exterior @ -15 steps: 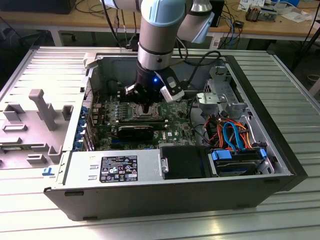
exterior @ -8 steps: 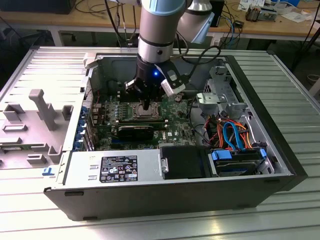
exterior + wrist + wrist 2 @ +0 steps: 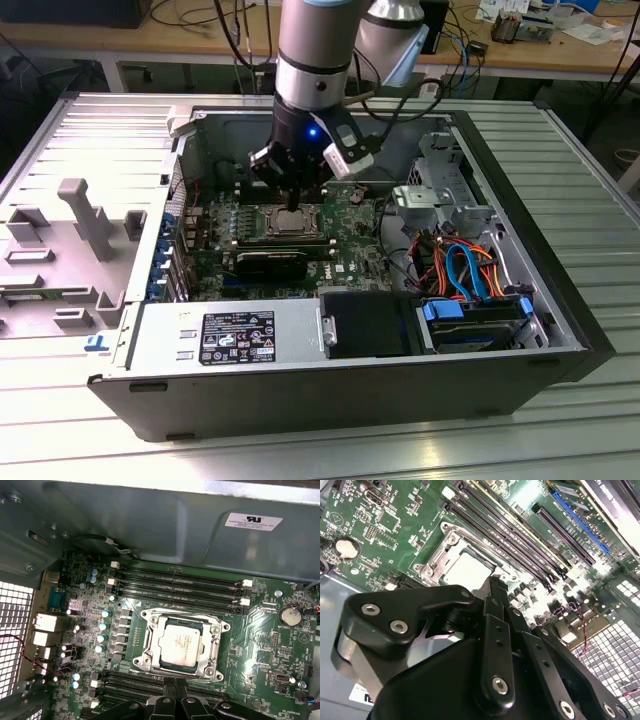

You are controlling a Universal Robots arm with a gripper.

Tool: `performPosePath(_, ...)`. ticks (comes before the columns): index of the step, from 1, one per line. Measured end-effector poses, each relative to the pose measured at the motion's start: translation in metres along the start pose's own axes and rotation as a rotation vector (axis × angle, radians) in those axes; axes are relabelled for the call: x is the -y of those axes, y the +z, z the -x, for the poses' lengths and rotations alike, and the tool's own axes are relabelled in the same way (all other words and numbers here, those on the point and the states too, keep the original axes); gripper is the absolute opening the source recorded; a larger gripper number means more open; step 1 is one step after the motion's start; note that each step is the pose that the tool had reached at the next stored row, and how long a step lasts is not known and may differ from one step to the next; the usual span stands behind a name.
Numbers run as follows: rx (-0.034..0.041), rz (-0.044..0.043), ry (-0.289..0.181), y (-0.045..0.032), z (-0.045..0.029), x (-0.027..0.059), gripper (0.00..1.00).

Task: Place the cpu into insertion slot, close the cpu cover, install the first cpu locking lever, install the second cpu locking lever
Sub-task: 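Install the second cpu locking lever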

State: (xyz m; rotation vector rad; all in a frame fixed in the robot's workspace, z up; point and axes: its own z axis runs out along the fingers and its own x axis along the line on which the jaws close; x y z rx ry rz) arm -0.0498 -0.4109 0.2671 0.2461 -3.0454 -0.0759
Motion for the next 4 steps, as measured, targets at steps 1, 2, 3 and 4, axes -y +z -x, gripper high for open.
performPosePath(1,0.0001,0.0002,0.0,-0.0001,0.0,0.0,0.11)
performPosePath(2,0.0001,0.0001,0.0,-0.0001,0.0,0.0,0.11)
performPosePath(3,0.0,-0.0001,0.0,-0.0002,0.0,0.0,0.11)
performPosePath(4,0.0,0.0,0.0,-0.0003,0.0,0.0,0.11)
